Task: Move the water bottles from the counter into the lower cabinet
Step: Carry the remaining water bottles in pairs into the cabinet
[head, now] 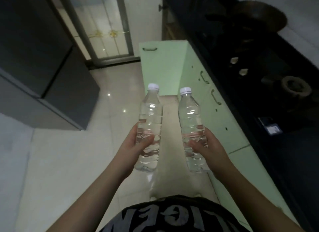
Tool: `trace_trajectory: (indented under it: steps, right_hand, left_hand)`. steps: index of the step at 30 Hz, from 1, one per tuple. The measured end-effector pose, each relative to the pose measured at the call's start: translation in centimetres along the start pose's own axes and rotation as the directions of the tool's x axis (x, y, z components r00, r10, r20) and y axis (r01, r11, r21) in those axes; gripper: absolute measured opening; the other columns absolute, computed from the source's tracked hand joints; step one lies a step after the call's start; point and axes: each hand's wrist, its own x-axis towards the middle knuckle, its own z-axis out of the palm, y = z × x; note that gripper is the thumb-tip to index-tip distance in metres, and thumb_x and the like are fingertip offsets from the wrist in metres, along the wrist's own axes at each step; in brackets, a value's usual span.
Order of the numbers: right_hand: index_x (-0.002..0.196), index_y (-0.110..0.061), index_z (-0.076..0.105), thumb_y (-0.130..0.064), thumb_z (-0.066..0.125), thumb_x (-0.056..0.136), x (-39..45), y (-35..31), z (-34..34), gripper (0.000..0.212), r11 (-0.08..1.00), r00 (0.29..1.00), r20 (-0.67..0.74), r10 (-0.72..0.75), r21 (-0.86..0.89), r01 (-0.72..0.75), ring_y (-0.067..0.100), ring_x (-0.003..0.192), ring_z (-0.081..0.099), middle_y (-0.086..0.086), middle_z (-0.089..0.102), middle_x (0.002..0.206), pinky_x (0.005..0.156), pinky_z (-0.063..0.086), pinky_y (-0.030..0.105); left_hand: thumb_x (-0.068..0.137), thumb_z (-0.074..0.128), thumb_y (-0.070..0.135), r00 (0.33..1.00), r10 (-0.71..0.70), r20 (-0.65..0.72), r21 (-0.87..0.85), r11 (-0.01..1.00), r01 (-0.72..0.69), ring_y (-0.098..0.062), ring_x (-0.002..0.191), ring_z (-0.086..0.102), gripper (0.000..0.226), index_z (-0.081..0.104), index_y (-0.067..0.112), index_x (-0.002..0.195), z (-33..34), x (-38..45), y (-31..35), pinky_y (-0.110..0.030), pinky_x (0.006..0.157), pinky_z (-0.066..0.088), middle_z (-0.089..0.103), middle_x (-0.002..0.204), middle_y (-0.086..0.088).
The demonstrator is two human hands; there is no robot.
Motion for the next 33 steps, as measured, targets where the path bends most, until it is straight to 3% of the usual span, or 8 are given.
trace_trajectory:
  steps: [2, 7, 13, 18, 22, 28, 33]
  right_hand:
    - [0.109, -0.046, 0.062, -0.027, 0.075, 0.082, 1.6, -1.1, 2.1, 0.035, 0.999, 0.998, 0.060, -0.029, -0.018, 0.030, 0.009, 0.092, 0.068, -0.010, 0.072, 0.101, 0.084, 0.055, 0.036]
    - [0.106, -0.041, 0.064, -0.029, 0.071, 0.075, 6.1, -3.7, 5.9, 0.034, 0.995, 0.980, 0.181, -0.084, -0.035, 0.092, 0.005, 0.085, 0.067, -0.010, 0.073, 0.096, 0.079, 0.053, 0.031]
    - [0.113, -0.032, 0.063, -0.043, 0.073, 0.070, 13.5, -5.3, 8.8, 0.046, 0.992, 0.955, 0.271, -0.118, -0.017, 0.127, 0.013, 0.091, 0.068, -0.005, 0.073, 0.101, 0.082, 0.054, 0.035]
    - [0.112, -0.033, 0.060, -0.040, 0.071, 0.075, 20.5, -7.3, 10.5, 0.039, 0.992, 0.936, 0.331, -0.122, 0.003, 0.128, 0.004, 0.087, 0.068, -0.014, 0.072, 0.100, 0.075, 0.051, 0.026]
    - [0.121, -0.035, 0.056, -0.056, 0.071, 0.072, 25.6, -9.1, 11.7, 0.055, 0.995, 0.915, 0.392, -0.094, 0.007, 0.100, 0.019, 0.100, 0.068, -0.005, 0.070, 0.110, 0.087, 0.056, 0.048]
    - [0.127, -0.029, 0.053, -0.073, 0.064, 0.066, 31.5, -11.6, 15.1, 0.076, 0.994, 0.868, 0.491, -0.075, -0.032, 0.104, 0.018, 0.103, 0.067, -0.004, 0.068, 0.114, 0.093, 0.053, 0.051]
    - [0.123, -0.030, 0.057, -0.055, 0.072, 0.075, 36.6, -12.7, 19.6, 0.056, 0.999, 0.852, 0.522, -0.034, -0.008, 0.045, 0.028, 0.104, 0.067, 0.001, 0.070, 0.114, 0.092, 0.051, 0.059]
  left_hand:
    - [0.084, 0.067, 0.027, 0.999, 0.007, -0.052, -0.047, 0.999, -0.009, -0.032, 0.108, 0.067, 0.046, 0.056, 0.022, 0.129, -2.3, -0.5, 0.7, -0.056, 0.091, 0.052, 0.069, 0.117, -0.012]
    - [0.076, 0.072, 0.036, 0.986, 0.028, -0.164, -0.137, 0.989, -0.051, -0.030, 0.102, 0.069, 0.056, 0.056, 0.020, 0.127, -6.0, -0.1, 2.9, -0.037, 0.074, 0.057, 0.070, 0.115, -0.013]
    - [0.086, 0.063, 0.025, 0.971, 0.040, -0.234, -0.138, 0.988, -0.074, -0.033, 0.106, 0.067, 0.049, 0.052, 0.017, 0.133, -9.1, 4.5, 5.2, -0.044, 0.080, 0.057, 0.067, 0.119, -0.016]
    - [0.084, 0.063, 0.025, 0.960, 0.016, -0.281, -0.115, 0.992, -0.051, -0.031, 0.100, 0.070, 0.047, 0.054, 0.014, 0.129, -10.7, 9.8, 7.5, -0.035, 0.072, 0.057, 0.070, 0.112, -0.015]
    - [0.078, 0.071, 0.029, 0.944, -0.024, -0.330, -0.179, 0.983, -0.038, -0.029, 0.094, 0.070, 0.051, 0.058, 0.014, 0.125, -12.0, 13.1, 9.2, -0.033, 0.070, 0.057, 0.071, 0.107, -0.016]
    - [0.081, 0.065, 0.019, 0.926, -0.030, -0.376, -0.255, 0.964, -0.073, -0.026, 0.094, 0.069, 0.049, 0.055, 0.011, 0.128, -14.9, 16.9, 10.9, -0.030, 0.069, 0.057, 0.072, 0.106, -0.013]
    - [0.070, 0.074, 0.030, 0.916, -0.002, -0.402, -0.233, 0.967, -0.101, -0.022, 0.097, 0.070, 0.063, 0.056, 0.015, 0.128, -19.1, 20.4, 12.2, -0.029, 0.072, 0.056, 0.072, 0.108, -0.008]
